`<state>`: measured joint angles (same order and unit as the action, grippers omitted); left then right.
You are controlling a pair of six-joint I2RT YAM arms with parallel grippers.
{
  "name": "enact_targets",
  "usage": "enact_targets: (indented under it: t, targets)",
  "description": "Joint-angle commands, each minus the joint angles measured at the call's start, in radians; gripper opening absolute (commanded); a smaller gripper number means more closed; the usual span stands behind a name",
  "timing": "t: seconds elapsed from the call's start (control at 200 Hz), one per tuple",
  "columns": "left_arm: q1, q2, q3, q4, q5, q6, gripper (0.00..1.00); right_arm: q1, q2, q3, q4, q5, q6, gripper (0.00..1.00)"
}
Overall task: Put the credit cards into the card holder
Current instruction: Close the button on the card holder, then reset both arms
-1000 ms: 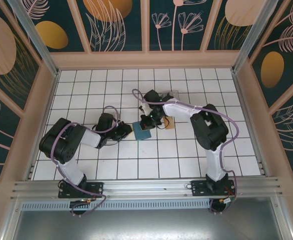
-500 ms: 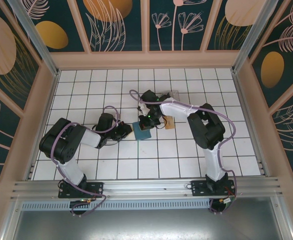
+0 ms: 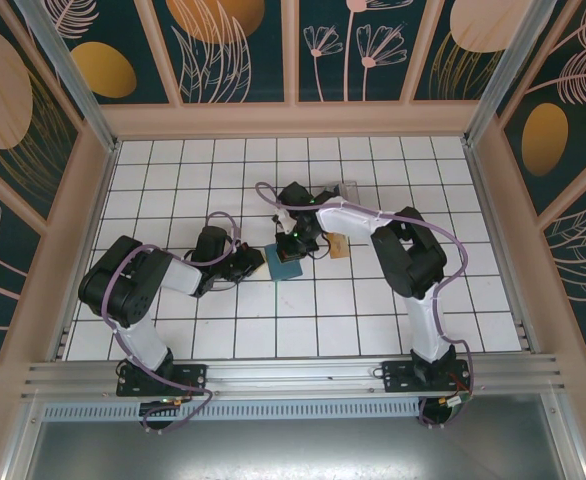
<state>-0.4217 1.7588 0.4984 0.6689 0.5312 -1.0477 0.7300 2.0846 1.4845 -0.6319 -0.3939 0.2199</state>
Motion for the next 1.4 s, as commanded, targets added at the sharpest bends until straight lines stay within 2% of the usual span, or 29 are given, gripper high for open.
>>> enact_targets:
  t: [0.0,0.06,0.155,0.245,0.31,0.35,0.405,0.415,0.445,0.455,0.465,0.48,0.566,0.586,0.596,0.761,0.856,0.921,0.986,1.031,1.131,1.206,1.266,1.356,1.396]
  targets:
    - [-0.005,-0.013,0.035,-0.056,-0.014,0.046,0.09,0.009,0.117,-0.083,-0.030,0.081,0.023,0.00]
    - [-0.004,-0.038,0.048,-0.091,-0.019,0.068,0.10,0.009,0.093,-0.089,-0.012,0.079,0.030,0.00]
    - [0.008,-0.136,0.071,-0.184,-0.060,0.118,0.15,0.009,0.006,-0.072,0.015,0.099,0.031,0.10]
    - [0.038,-0.221,0.105,-0.301,-0.123,0.178,0.21,0.011,-0.107,-0.062,0.076,0.130,0.035,0.26]
    - [0.074,-0.282,0.124,-0.364,-0.147,0.205,0.26,0.018,-0.206,-0.090,0.157,0.147,0.037,0.29]
    - [0.097,-0.315,0.140,-0.402,-0.167,0.223,0.32,0.020,-0.273,-0.124,0.219,0.170,0.049,0.37]
    - [0.115,-0.373,0.174,-0.486,-0.236,0.264,0.41,0.020,-0.368,-0.195,0.324,0.207,0.055,0.54]
    - [0.116,-0.382,0.183,-0.503,-0.253,0.273,0.44,0.020,-0.388,-0.210,0.343,0.213,0.054,0.56]
    - [0.116,-0.422,0.207,-0.558,-0.317,0.310,0.66,0.020,-0.438,-0.255,0.401,0.243,0.053,0.59]
    - [0.115,-0.435,0.214,-0.567,-0.340,0.322,0.76,0.020,-0.461,-0.271,0.420,0.256,0.052,0.61]
    - [0.116,-0.447,0.220,-0.583,-0.363,0.331,0.92,0.020,-0.481,-0.288,0.439,0.268,0.051,0.62]
    - [0.116,-0.468,0.227,-0.599,-0.391,0.346,0.98,0.020,-0.510,-0.312,0.467,0.287,0.049,0.64]
    - [0.116,-0.607,0.223,-0.636,-0.580,0.405,0.99,0.017,-0.666,-0.437,0.614,0.383,0.025,0.85]
    - [0.116,-0.645,0.211,-0.627,-0.616,0.416,0.99,0.018,-0.708,-0.473,0.651,0.402,0.014,0.96]
    - [0.116,-0.663,0.204,-0.621,-0.637,0.422,0.99,0.018,-0.731,-0.491,0.673,0.421,0.005,0.98]
    - [0.114,-0.938,0.040,-0.473,-0.941,0.521,0.99,-0.010,-1.111,-0.816,1.037,0.702,-0.125,0.99]
    - [0.114,-1.015,-0.039,-0.399,-1.089,0.590,0.99,-0.112,-1.256,-0.923,1.084,0.732,-0.142,0.99]
    - [0.114,-1.023,-0.120,-0.235,-1.062,0.797,0.99,-0.175,-1.321,-0.983,1.077,0.710,-0.249,0.99]
    - [0.114,-0.996,-0.193,-0.140,-0.965,1.048,0.99,-0.236,-1.370,-1.062,1.098,0.756,-0.295,0.99]
    - [0.117,-0.959,-0.242,-0.058,-0.971,1.128,0.99,-0.280,-1.389,-1.125,1.129,0.785,-0.317,0.99]
    - [0.135,-0.862,-0.316,0.088,-0.944,1.186,0.99,-0.413,-1.384,-1.273,1.268,0.791,-0.315,0.99]
    - [0.168,-0.779,-0.354,0.203,-0.899,1.173,0.99,-0.542,-1.357,-1.387,1.402,0.686,-0.225,0.99]
    - [0.211,-0.679,-0.337,0.236,-0.857,1.144,0.99,-0.628,-1.298,-1.473,1.577,0.613,-0.162,0.99]
    - [0.277,-0.515,-0.284,0.260,-0.746,1.108,0.99,-0.665,-1.118,-1.492,1.732,0.634,-0.195,0.99]
    - [0.284,-0.485,-0.243,0.216,-0.682,1.120,0.99,-0.671,-1.033,-1.482,1.780,0.634,-0.216,0.99]
